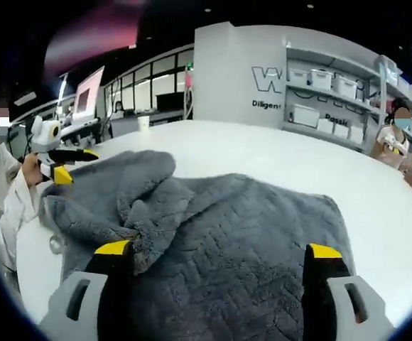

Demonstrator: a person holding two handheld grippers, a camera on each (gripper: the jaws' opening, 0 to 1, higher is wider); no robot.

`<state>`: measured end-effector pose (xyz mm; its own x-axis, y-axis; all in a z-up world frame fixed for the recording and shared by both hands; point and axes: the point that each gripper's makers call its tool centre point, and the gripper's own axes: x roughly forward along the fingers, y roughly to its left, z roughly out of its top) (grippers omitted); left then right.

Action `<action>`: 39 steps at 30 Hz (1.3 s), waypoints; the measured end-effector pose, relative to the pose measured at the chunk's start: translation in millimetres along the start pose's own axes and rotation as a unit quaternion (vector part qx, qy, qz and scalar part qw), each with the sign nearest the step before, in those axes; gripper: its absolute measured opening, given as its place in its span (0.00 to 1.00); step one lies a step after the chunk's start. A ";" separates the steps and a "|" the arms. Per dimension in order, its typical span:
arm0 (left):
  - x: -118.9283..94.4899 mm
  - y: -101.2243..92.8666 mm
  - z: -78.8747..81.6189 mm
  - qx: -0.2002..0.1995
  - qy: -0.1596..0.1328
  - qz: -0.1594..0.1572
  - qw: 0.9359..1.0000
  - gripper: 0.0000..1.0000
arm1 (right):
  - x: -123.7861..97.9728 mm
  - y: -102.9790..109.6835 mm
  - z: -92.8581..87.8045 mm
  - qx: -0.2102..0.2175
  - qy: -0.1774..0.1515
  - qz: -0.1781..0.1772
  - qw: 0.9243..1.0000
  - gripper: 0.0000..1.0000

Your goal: Open the folded towel by lifting each exposed corner and separating the folded layers until the towel lies flat within the target outline without major curled edges

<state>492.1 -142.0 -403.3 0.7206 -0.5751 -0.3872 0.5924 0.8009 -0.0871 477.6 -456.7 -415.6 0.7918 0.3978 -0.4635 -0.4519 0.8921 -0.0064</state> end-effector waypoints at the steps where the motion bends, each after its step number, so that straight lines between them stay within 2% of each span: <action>1: -0.2 1.7 0.1 -0.001 -0.001 0.005 1.000 0.99 | 0.0 0.6 0.8 0.001 -0.002 0.001 1.000 0.99; 6: -2.0 11.2 3.1 0.009 -0.002 0.028 1.000 0.98 | 1.6 5.2 4.0 -0.004 -0.006 0.011 1.000 0.99; 10: -6.7 22.5 9.4 0.001 -0.011 0.048 0.999 0.98 | 0.5 6.3 5.8 0.001 -0.012 0.016 1.000 0.99; 14: -14.8 36.9 21.1 -0.013 -0.018 0.074 0.997 0.97 | -6.3 11.3 17.7 0.010 -0.042 0.032 0.999 0.99; 22: -29.4 63.7 45.7 -0.013 -0.015 0.120 0.993 0.93 | -11.3 17.1 23.7 0.012 -0.058 0.043 0.997 0.99; 25: -25.6 77.3 52.2 -0.023 -0.013 0.132 0.991 0.91 | -11.7 17.8 23.8 0.010 -0.058 0.043 0.997 0.99; 28: -19.2 88.0 51.2 -0.017 0.002 0.145 0.989 0.91 | -11.2 18.6 23.1 0.009 -0.056 0.046 0.997 0.99; 30: -11.9 93.2 48.2 -0.011 0.015 0.142 0.990 0.90 | -10.8 19.2 24.1 0.010 -0.058 0.047 0.997 0.99; 34: 3.8 108.2 48.9 -0.004 0.014 0.157 0.988 0.85 | -9.3 20.0 24.5 0.006 -0.056 0.047 0.997 0.99; 36: 7.9 116.1 53.0 -0.006 -0.003 0.174 0.985 0.83 | -8.7 21.7 25.4 0.007 -0.058 0.050 0.997 0.99; 39: 16.7 124.0 46.5 0.007 0.010 0.180 0.984 0.77 | -7.8 23.9 27.5 0.005 -0.061 0.052 0.997 0.99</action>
<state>594.4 -60.0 -377.9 0.8777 -0.2504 -0.4086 0.3041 0.9500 0.0711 471.9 -432.7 -387.8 0.7858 0.5101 -0.3498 -0.5299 0.8469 0.0446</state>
